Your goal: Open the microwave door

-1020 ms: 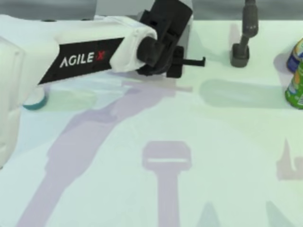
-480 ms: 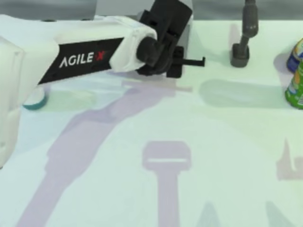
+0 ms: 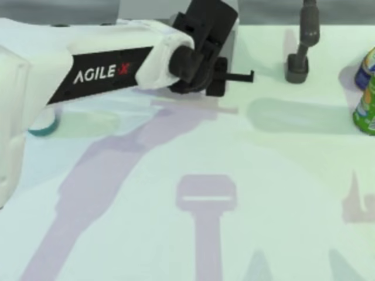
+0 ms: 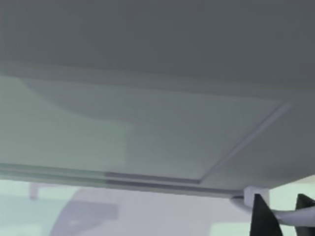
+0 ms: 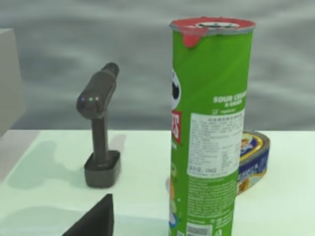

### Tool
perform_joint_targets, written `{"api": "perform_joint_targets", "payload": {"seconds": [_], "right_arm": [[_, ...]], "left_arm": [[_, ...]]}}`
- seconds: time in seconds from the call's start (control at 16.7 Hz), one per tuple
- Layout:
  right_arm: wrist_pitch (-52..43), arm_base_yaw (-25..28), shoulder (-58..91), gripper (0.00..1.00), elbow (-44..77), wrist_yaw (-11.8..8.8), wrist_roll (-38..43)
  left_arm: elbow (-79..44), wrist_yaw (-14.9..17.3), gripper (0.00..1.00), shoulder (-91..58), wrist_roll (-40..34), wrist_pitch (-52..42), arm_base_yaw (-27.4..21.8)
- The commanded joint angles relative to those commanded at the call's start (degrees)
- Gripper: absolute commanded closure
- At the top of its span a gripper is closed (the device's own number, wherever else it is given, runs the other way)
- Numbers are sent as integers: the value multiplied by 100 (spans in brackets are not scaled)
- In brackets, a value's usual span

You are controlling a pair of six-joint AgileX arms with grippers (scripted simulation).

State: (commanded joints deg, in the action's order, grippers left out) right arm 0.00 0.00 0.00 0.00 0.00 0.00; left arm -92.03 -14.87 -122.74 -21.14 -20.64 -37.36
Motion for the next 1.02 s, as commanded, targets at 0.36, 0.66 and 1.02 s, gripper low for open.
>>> {"api": "perform_joint_targets", "payload": {"seconds": [0.36,0.66,1.02], "right_arm": [[0,0,0,0,0,0,0],[0,0,0,0,0,0,0],[0,0,0,0,0,0,0]], "left_arm": [[269,114,100,172,227,154,81],[304,124,100,179,245,158,90],[304,124,100,179,245,158,90]]}}
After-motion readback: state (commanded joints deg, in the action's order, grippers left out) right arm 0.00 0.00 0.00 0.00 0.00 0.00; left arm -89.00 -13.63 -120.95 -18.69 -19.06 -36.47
